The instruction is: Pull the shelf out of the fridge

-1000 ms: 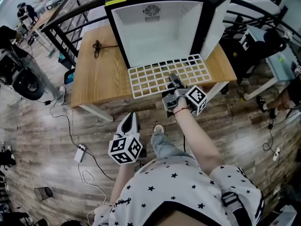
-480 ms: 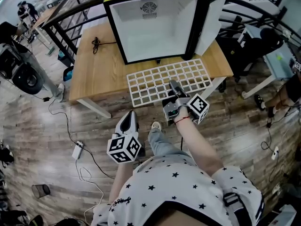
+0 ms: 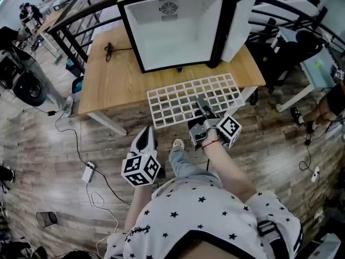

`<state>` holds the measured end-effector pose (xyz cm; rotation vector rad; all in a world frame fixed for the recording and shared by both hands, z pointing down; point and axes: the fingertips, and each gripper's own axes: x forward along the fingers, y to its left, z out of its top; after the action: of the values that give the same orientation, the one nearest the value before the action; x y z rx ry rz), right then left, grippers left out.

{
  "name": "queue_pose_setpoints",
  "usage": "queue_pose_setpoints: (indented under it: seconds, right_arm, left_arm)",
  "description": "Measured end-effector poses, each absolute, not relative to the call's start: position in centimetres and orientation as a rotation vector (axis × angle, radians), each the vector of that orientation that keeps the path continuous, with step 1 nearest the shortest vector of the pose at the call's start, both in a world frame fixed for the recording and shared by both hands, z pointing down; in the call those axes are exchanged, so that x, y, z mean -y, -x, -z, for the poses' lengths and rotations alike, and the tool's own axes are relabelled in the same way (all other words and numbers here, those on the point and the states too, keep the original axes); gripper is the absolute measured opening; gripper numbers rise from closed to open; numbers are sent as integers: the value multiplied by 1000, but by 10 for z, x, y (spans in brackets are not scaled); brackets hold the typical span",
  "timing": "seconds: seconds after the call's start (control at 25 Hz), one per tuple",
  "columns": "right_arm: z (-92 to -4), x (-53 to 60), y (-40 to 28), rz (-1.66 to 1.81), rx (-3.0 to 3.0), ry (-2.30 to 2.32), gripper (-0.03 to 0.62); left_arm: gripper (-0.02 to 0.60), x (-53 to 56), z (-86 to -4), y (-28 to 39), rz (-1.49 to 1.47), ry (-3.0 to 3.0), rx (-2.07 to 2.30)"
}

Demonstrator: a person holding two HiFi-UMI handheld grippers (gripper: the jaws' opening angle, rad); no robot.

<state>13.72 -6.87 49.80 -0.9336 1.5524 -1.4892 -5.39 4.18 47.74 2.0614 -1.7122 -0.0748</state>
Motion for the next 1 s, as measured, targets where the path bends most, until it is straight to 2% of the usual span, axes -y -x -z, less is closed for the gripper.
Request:
queue_pose_setpoints:
  seconds: [1.0]
  right_arm:
    - [-509,62,-148,1538,-1527,934,37]
  left_arm:
    - [8,-40,-484,44,81,-2023,1713]
